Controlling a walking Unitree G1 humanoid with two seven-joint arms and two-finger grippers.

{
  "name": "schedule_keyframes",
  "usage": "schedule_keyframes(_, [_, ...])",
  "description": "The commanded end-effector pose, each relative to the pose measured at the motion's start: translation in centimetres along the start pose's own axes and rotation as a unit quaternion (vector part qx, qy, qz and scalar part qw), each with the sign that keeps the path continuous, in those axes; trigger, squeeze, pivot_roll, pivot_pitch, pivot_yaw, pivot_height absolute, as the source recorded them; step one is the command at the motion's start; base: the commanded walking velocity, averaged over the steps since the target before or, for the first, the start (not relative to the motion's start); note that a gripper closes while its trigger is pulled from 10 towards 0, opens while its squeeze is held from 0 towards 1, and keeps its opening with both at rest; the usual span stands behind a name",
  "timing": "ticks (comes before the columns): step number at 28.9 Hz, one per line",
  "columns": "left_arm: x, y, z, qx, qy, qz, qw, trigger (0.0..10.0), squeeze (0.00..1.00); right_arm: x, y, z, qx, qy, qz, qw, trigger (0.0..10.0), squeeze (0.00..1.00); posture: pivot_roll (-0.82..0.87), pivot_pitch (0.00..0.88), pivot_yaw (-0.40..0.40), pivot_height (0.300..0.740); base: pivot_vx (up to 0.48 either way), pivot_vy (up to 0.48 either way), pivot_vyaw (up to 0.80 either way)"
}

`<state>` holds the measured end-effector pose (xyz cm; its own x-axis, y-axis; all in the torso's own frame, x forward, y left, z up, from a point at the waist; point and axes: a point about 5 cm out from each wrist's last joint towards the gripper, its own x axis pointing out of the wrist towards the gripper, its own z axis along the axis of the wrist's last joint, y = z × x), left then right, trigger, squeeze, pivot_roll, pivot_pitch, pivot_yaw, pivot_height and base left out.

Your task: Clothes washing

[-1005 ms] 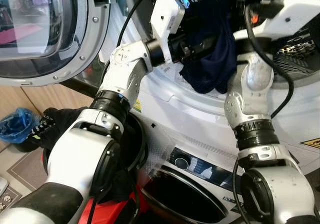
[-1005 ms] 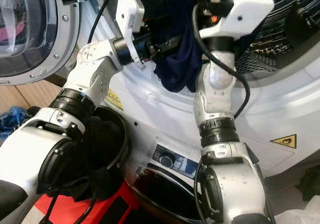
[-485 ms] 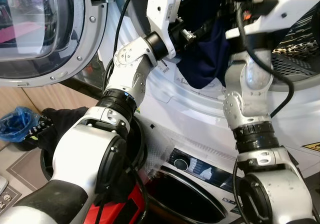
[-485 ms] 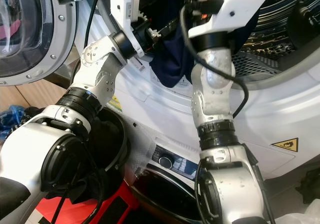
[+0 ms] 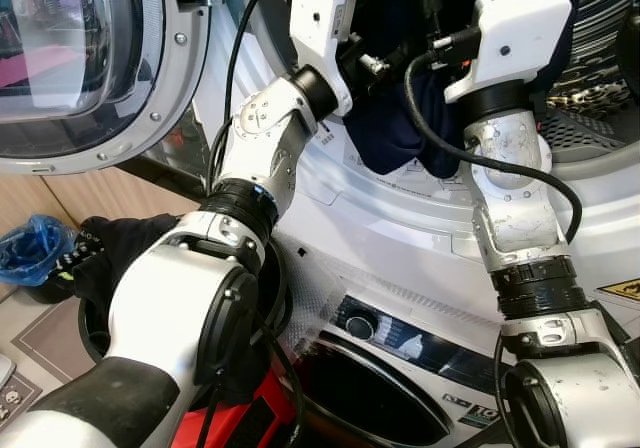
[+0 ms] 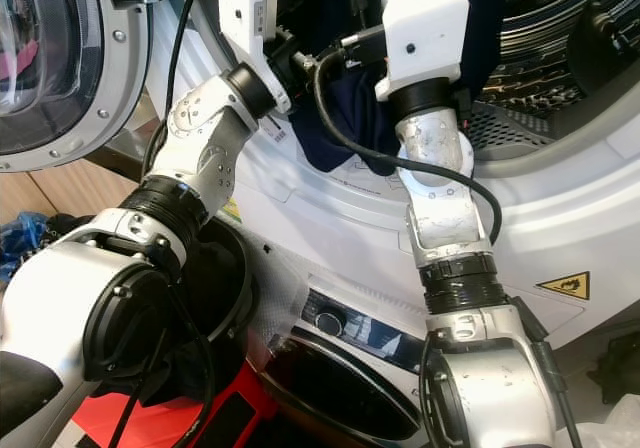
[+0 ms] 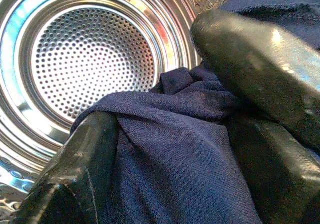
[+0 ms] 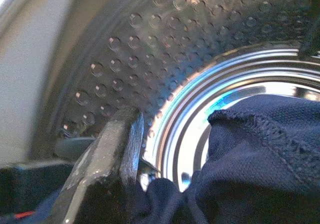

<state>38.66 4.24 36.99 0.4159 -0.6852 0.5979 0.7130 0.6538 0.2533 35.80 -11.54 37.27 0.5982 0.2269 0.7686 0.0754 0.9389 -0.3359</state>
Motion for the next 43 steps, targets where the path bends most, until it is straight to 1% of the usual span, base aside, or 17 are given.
schedule_keyframes(1, [1.2,0.0,2.7,0.032,-0.056,-0.021,0.998,10.0,0.00,-0.9,-2.7,-2.2,-0.018,0.068,-0.046,0.996,10.0,0.00,0.04,0.119,-0.003,0.740,0.000,0.000,0.00])
schedule_keyframes(2, [1.2,-0.1,2.7,0.025,-0.057,-0.028,0.998,10.0,0.00,-1.0,-3.0,-2.1,0.019,0.066,-0.051,0.996,10.0,0.00,0.04,0.119,-0.002,0.740,0.000,0.000,0.00])
schedule_keyframes(3, [1.2,-0.2,2.6,0.021,-0.057,-0.034,0.998,10.0,0.00,-1.0,-3.1,-2.0,0.076,0.063,-0.056,0.993,10.0,0.00,0.04,0.119,-0.002,0.740,0.000,0.000,0.00])
schedule_keyframes(5, [1.2,-0.3,2.5,0.018,-0.056,-0.046,0.997,10.0,0.00,-1.3,-3.4,-1.9,0.170,0.055,-0.067,0.982,10.0,0.00,0.04,0.119,-0.002,0.740,0.000,0.000,0.00])
schedule_keyframes(7, [1.2,-0.5,2.4,0.015,-0.052,-0.058,0.997,10.0,0.00,-1.4,-3.6,-2.0,0.190,0.056,-0.069,0.978,10.0,0.00,0.04,0.119,-0.002,0.740,0.000,0.000,0.00])
schedule_keyframes(9, [1.0,-1.0,1.9,0.014,-0.034,-0.094,0.995,10.0,0.00,-1.9,-3.9,-1.8,0.282,0.040,-0.073,0.956,10.0,0.00,0.04,0.123,-0.003,0.740,0.000,0.000,0.00])
schedule_keyframes(11, [0.9,-1.3,1.5,0.015,-0.023,-0.117,0.993,10.0,0.00,-2.2,-3.2,-1.5,0.321,0.033,-0.035,0.946,10.0,0.00,0.04,0.123,-0.003,0.740,0.000,0.000,0.00])
schedule_keyframes(16, [0.7,-1.5,1.1,0.017,-0.013,-0.127,0.992,10.0,0.00,-2.9,-3.0,-1.0,0.305,0.025,-0.002,0.952,10.0,0.00,0.04,0.128,-0.002,0.740,0.000,0.000,0.00])
schedule_keyframes(19, [0.7,-1.5,1.1,0.013,-0.014,-0.129,0.992,10.0,0.00,-3.7,-4.2,-0.8,0.297,0.037,0.018,0.954,10.0,0.00,0.03,0.127,-0.001,0.740,0.000,0.000,0.00])
schedule_keyframes(23, [0.6,-1.4,1.1,0.012,-0.014,-0.130,0.991,10.0,0.00,-5.2,-5.5,-0.2,0.238,0.045,0.055,0.969,10.0,0.00,0.03,0.127,-0.002,0.740,0.000,0.000,0.00])
schedule_keyframes(25, [0.6,-1.4,1.1,0.012,-0.014,-0.130,0.991,10.0,0.00,-5.5,-5.8,-0.1,0.225,0.047,0.058,0.971,10.0,0.00,0.03,0.125,-0.001,0.740,0.000,0.000,0.00])
schedule_keyframes(30, [0.4,-1.3,1.0,0.009,-0.014,-0.131,0.991,10.0,0.00,-7.3,-8.5,0.7,0.181,0.046,0.025,0.982,10.0,0.00,0.02,0.119,0.003,0.740,0.000,0.000,0.00])
schedule_keyframes(31, [0.4,-1.3,1.0,0.009,-0.014,-0.131,0.991,10.0,0.00,-7.3,-8.5,0.7,0.181,0.046,0.025,0.982,10.0,0.00,0.02,0.119,0.003,0.740,0.000,0.000,0.00])
schedule_keyframes(32, [0.3,-1.3,0.9,0.008,-0.012,-0.133,0.991,10.0,0.00,-8.0,-9.7,1.4,0.189,0.030,0.003,0.981,10.0,0.00,0.02,0.117,0.005,0.740,0.000,0.000,0.00])
schedule_keyframes(34, [0.3,-1.4,0.9,0.006,-0.011,-0.136,0.991,10.0,0.00,-8.5,-10.5,1.9,0.215,0.007,-0.015,0.977,10.0,0.00,0.02,0.116,0.006,0.740,0.000,0.000,0.00])
schedule_keyframes(38, [0.2,-1.5,0.7,0.003,-0.009,-0.143,0.990,10.0,0.00,-9.1,-10.5,2.9,0.263,-0.024,-0.012,0.965,10.0,0.00,0.01,0.114,0.009,0.740,0.000,0.000,0.00])
schedule_keyframes(43, [0.3,-1.7,0.7,-0.001,-0.010,-0.147,0.989,10.0,0.00,-9.7,-10.3,2.9,0.228,-0.005,0.023,0.973,10.0,0.00,0.01,0.122,0.010,0.740,0.000,0.000,0.00])
